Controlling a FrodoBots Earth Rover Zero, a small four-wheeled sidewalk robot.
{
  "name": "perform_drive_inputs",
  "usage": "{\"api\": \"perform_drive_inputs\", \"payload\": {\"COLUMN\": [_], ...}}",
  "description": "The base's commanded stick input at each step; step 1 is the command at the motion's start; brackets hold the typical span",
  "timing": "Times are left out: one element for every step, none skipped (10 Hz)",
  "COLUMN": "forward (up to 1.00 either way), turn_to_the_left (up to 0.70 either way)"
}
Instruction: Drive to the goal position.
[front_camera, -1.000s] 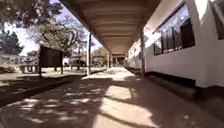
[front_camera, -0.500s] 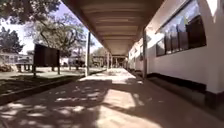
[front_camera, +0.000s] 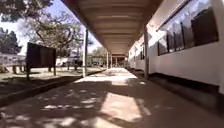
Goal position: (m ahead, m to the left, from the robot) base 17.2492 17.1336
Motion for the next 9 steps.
{"api": "perform_drive_inputs", "payload": {"forward": [0.70, 0.70, 0.70, 0.70, 0.70, 0.70, 0.70, 0.70, 0.70], "turn_to_the_left": [0.00, 0.00, 0.00, 0.00, 0.00, 0.00, 0.00, 0.00, 0.00]}}
